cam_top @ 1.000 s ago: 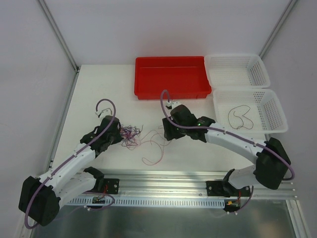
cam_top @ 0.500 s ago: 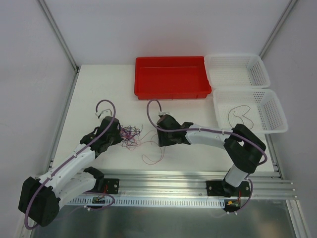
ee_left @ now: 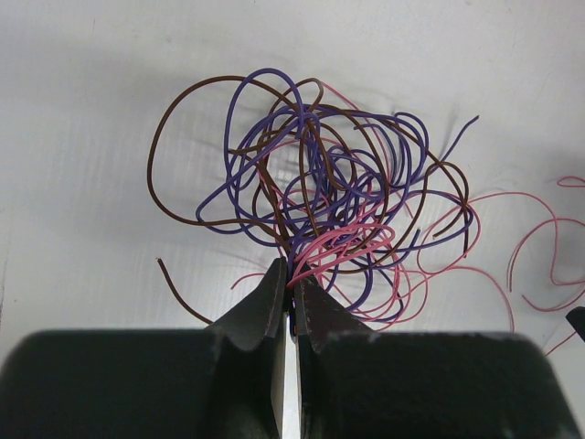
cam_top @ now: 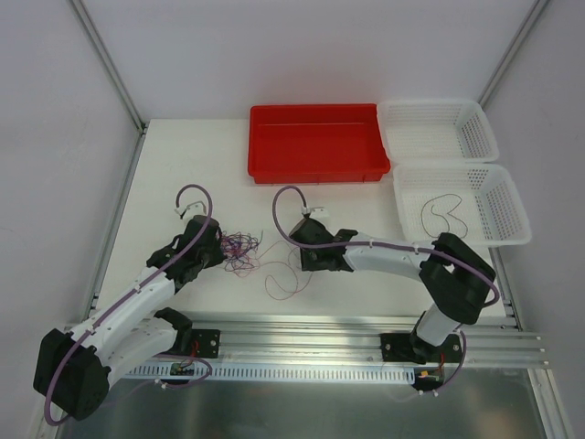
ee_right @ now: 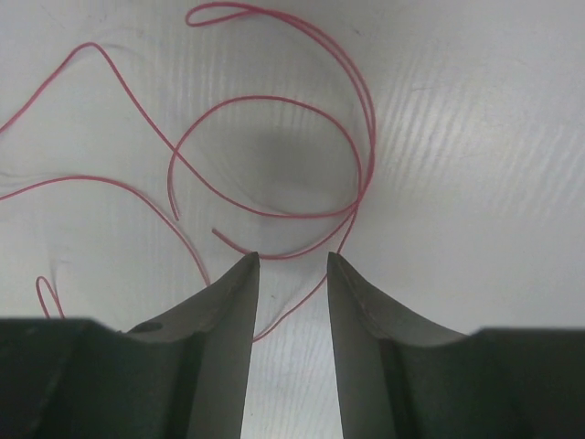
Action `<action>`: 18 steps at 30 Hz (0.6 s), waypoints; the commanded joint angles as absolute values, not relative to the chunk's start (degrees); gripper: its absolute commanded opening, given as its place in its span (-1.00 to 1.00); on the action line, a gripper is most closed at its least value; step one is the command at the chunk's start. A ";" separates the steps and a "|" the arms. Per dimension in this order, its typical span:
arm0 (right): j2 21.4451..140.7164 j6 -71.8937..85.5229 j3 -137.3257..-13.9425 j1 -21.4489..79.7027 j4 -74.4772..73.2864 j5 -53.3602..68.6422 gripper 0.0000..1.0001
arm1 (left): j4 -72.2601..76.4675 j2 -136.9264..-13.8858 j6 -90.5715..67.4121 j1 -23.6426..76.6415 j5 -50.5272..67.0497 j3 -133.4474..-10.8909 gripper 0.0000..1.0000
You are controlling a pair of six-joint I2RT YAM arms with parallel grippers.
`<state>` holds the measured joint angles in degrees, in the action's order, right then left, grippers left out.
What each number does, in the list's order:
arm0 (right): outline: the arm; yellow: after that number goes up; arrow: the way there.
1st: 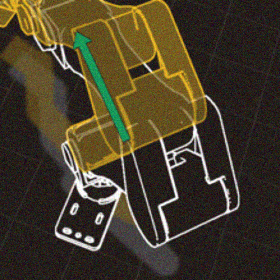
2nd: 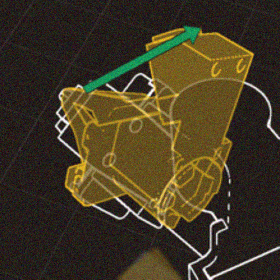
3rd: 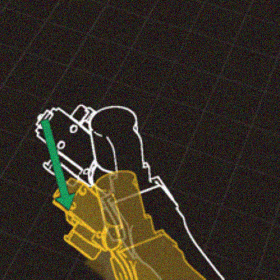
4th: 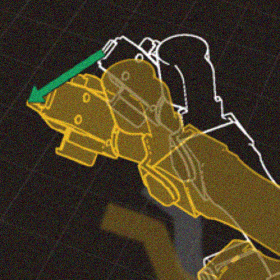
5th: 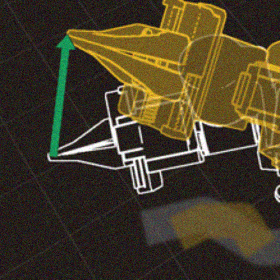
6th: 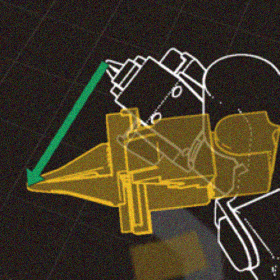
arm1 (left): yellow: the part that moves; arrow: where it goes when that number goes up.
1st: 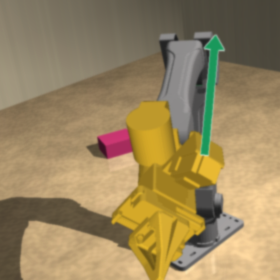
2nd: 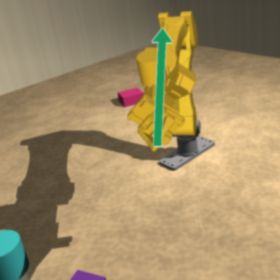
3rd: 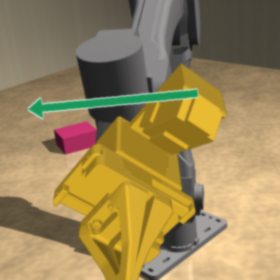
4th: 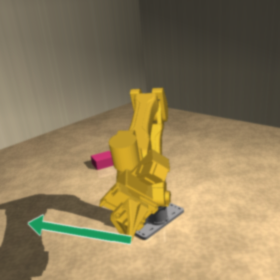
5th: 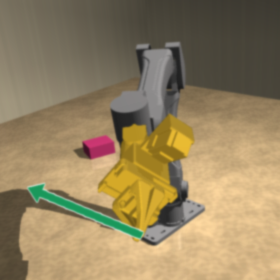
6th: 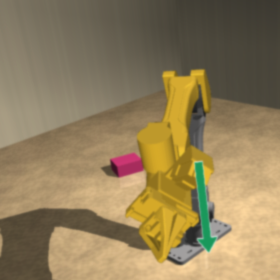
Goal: Untangle the cables
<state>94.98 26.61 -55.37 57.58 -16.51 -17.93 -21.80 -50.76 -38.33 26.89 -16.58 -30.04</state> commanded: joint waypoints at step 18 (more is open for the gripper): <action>93.24 11.87 -59.32 66.18 -9.68 -6.01 -0.07 | -21.80 -50.10 -38.94 26.37 -16.44 -29.79 -1.00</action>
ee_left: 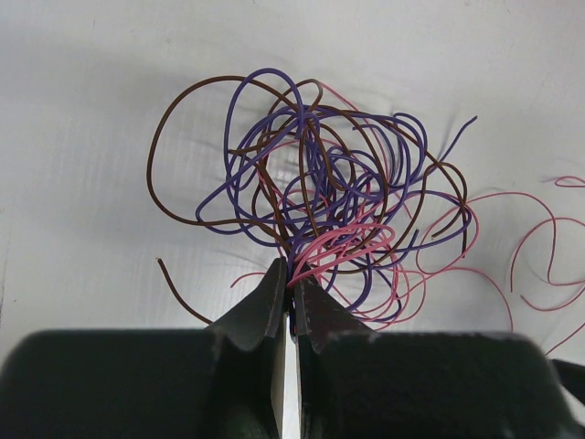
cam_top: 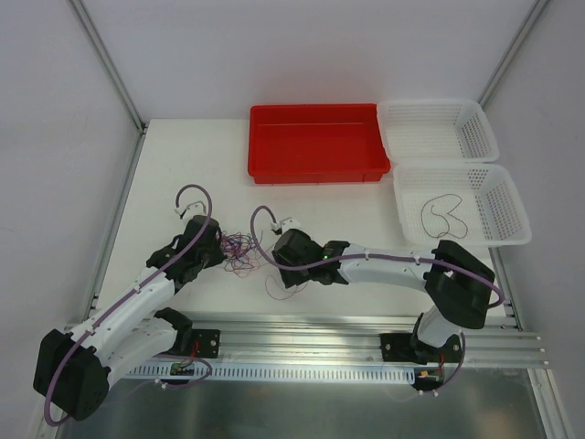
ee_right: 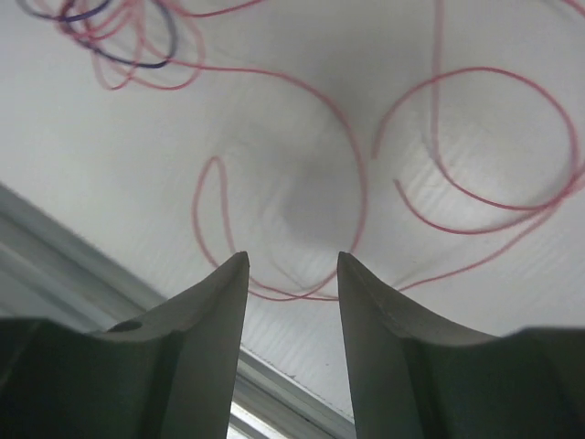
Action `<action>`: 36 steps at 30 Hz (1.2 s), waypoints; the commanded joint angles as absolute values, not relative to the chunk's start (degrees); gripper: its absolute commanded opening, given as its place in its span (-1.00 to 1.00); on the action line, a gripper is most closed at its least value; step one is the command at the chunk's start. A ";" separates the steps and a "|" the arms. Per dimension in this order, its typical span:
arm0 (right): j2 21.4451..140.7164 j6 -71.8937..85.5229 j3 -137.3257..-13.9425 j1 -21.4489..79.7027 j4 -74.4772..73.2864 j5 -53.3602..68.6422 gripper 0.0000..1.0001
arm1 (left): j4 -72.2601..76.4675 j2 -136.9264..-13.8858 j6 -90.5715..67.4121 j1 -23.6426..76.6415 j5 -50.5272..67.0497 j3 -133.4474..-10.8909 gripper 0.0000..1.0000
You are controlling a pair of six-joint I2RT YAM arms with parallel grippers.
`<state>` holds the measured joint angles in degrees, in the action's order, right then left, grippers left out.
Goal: Untangle the cables
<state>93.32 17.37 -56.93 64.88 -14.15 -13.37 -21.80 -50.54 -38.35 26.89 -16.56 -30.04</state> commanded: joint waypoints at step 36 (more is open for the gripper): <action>56.00 4.49 -66.24 61.71 -40.24 -35.58 -0.99 | -22.94 -54.40 -40.34 22.68 -21.44 -29.27 -1.00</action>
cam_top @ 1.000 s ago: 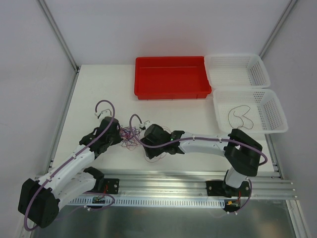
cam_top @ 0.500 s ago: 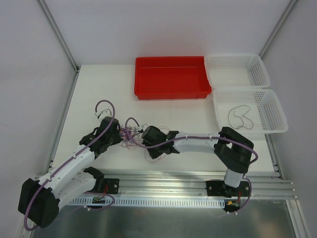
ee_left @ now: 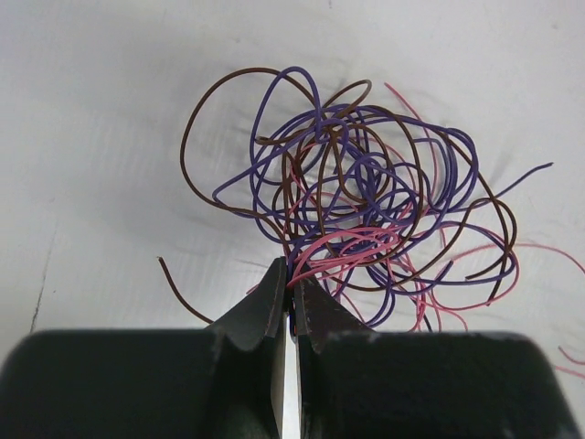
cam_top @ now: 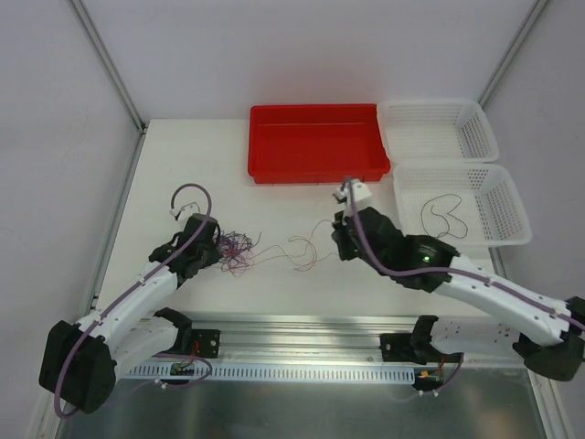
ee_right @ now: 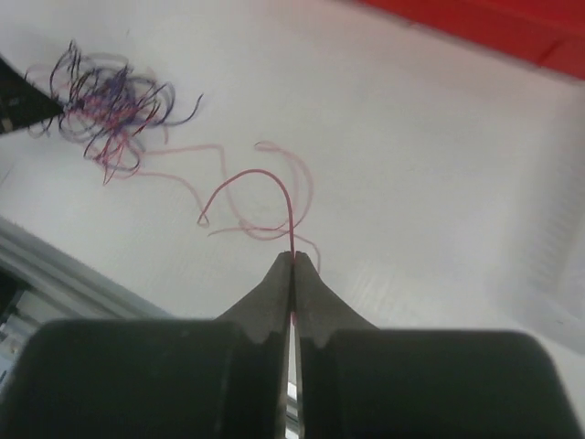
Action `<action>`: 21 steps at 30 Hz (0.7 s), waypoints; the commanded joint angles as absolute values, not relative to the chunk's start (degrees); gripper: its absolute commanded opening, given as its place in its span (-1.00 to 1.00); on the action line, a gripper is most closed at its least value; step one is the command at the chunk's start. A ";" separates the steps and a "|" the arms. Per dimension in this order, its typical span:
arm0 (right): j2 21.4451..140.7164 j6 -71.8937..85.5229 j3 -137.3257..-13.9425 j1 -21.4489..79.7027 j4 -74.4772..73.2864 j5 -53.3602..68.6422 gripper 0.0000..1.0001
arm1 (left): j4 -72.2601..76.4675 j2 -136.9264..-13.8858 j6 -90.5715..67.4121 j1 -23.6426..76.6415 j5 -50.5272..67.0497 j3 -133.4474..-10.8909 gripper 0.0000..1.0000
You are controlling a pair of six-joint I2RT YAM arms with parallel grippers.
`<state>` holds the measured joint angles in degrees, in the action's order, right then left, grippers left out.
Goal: Untangle the cables
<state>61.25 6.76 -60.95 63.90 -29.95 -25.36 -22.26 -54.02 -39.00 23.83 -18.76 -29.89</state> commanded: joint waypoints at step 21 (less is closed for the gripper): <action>44.64 -7.38 -85.87 51.24 -47.20 -34.90 -0.99 | -23.64 -61.44 -38.77 14.06 -13.64 -39.02 -0.57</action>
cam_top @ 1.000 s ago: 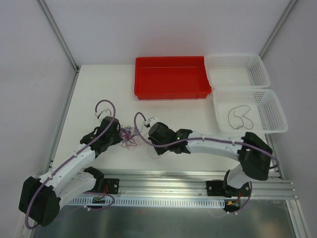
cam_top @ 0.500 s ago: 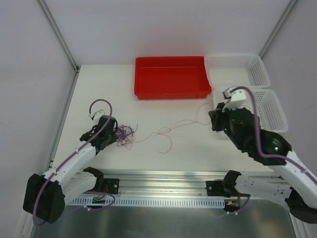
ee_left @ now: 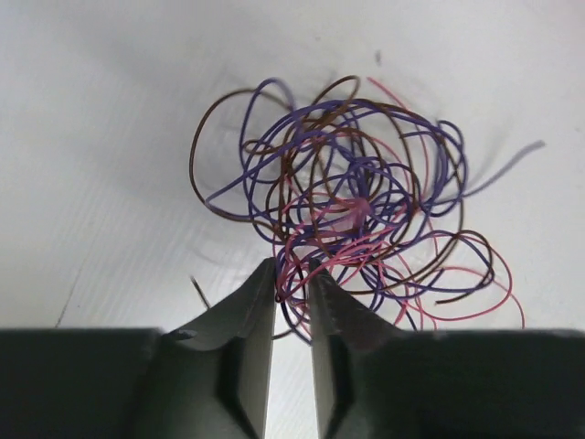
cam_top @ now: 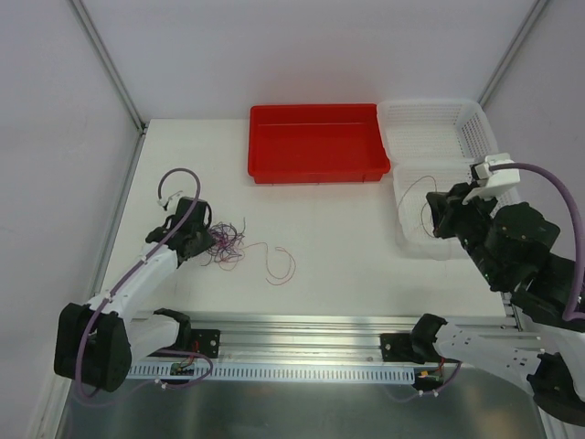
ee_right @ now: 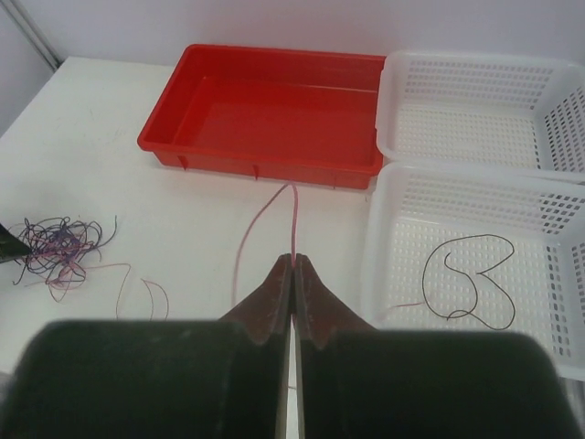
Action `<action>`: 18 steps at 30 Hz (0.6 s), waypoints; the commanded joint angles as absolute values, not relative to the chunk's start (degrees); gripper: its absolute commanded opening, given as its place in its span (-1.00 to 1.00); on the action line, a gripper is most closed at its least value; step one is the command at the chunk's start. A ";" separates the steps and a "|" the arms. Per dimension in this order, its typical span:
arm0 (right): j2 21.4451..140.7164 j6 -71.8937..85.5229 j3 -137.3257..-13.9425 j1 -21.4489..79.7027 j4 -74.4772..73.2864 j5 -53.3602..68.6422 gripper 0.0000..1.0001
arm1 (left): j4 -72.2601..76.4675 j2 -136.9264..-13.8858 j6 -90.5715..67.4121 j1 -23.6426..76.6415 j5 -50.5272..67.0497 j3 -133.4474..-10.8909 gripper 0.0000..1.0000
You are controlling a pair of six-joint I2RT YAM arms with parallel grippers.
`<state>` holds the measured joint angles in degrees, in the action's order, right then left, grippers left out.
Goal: Untangle the cables
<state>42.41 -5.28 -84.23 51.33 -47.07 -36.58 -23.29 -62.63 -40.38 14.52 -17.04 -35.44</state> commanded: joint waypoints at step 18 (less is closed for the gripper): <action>63.43 -12.65 -94.21 40.54 -35.96 -19.79 -0.99 | -30.94 -45.71 -14.24 14.06 -10.79 -49.05 0.98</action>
